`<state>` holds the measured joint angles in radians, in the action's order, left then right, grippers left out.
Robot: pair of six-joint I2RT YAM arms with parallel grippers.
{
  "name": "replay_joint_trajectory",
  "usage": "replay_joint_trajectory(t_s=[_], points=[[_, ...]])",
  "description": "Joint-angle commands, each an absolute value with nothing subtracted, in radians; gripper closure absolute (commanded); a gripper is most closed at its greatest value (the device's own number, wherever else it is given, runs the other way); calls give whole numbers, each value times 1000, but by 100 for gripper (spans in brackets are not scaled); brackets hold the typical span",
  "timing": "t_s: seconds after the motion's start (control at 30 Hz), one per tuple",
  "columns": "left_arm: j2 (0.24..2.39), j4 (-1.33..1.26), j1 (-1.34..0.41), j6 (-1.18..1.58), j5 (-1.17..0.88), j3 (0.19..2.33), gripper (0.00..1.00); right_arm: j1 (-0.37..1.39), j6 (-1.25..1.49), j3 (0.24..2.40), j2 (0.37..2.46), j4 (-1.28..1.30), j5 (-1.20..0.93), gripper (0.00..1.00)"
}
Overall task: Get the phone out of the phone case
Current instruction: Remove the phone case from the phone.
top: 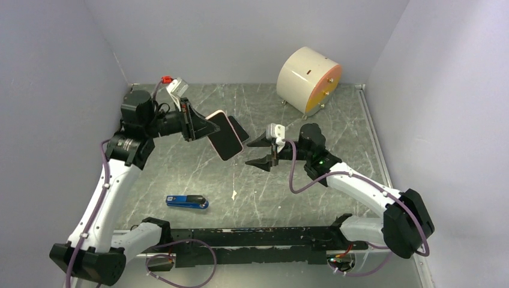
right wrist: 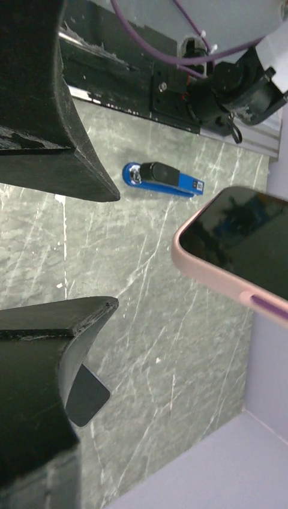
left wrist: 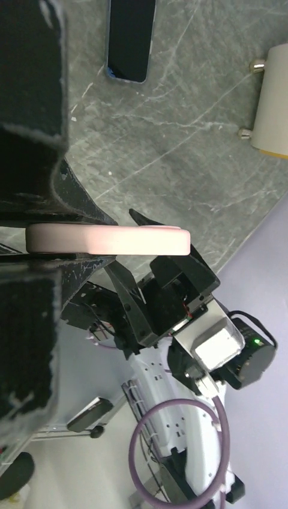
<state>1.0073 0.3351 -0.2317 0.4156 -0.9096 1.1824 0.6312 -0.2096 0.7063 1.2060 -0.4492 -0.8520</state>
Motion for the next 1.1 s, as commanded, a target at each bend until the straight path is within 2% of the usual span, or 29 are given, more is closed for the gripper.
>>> replay_joint_trajectory(t_s=[0.0, 0.2, 0.63, 1.07], points=[[1074, 465, -233, 187, -1038, 1311, 97, 632, -276, 799, 1200, -358, -942, 39], [1097, 468, -233, 109, -1101, 1300, 97, 638, -293, 853, 1249, -320, -994, 45], [1081, 568, -233, -15, -1100, 1302, 98, 713, -449, 988, 1338, -101, -1043, 49], [1087, 620, -233, -28, -1154, 1312, 97, 730, -562, 1074, 1381, 63, -1052, 63]])
